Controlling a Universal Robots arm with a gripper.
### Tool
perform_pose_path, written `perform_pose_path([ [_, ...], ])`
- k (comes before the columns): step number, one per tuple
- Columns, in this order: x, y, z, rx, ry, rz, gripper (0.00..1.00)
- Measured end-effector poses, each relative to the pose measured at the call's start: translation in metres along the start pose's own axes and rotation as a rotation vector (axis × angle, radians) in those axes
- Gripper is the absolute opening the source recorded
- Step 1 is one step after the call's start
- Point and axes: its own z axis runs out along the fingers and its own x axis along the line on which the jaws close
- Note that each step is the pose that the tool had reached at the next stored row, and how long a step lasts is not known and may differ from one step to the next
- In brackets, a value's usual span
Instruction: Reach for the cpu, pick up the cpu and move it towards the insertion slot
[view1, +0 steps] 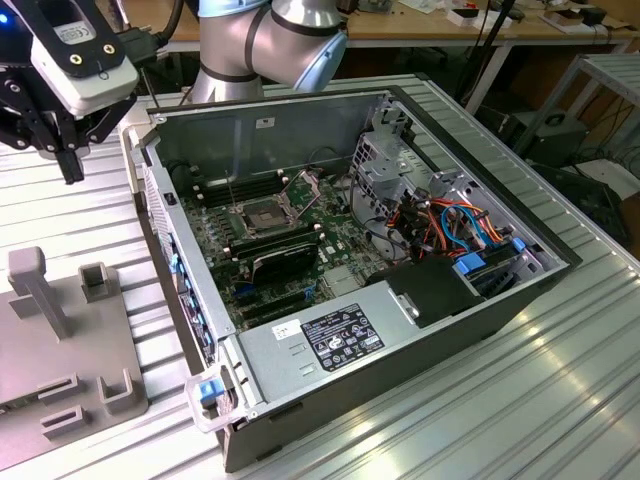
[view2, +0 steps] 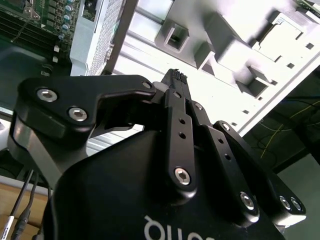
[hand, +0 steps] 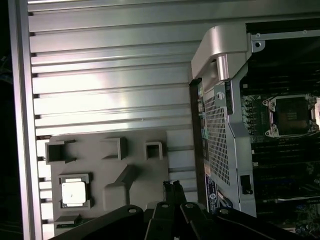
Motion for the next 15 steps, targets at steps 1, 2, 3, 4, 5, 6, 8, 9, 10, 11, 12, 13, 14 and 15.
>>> perform_pose_path([
  [1, 0.0007, 0.0000, 0.0000, 0.0000, 0.0002, 0.000, 0.11],
  [2, 0.0013, -0.0001, 0.0000, 0.0000, 0.0003, 0.000, 0.11],
  [3, 0.0021, -0.0002, 0.0000, 0.0000, 0.0004, 0.000, 0.11],
  [4, 0.0027, -0.0002, 0.0000, 0.0000, 0.0006, 0.000, 0.11],
  [5, 0.0034, -0.0003, 0.0000, 0.0000, 0.0008, 0.000, 0.11],
  [6, 0.0040, -0.0003, 0.0000, 0.0001, 0.0010, 0.000, 0.11],
  [8, 0.0054, -0.0004, 0.0001, 0.0001, 0.0014, 0.000, 0.11],
  [9, 0.0060, -0.0005, 0.0001, 0.0001, 0.0015, 0.000, 0.11],
  [10, 0.0068, -0.0005, 0.0001, 0.0001, 0.0018, 0.000, 0.11],
  [11, 0.0074, -0.0006, 0.0001, 0.0002, 0.0020, 0.000, 0.11],
  [12, 0.0081, -0.0006, 0.0001, 0.0002, 0.0021, 0.000, 0.11],
  [13, 0.0088, -0.0007, 0.0001, 0.0002, 0.0023, 0.000, 0.11],
  [14, 0.0094, -0.0007, 0.0001, 0.0002, 0.0024, 0.000, 0.11],
  [15, 0.0100, -0.0008, 0.0001, 0.0001, 0.0026, 0.000, 0.11],
])
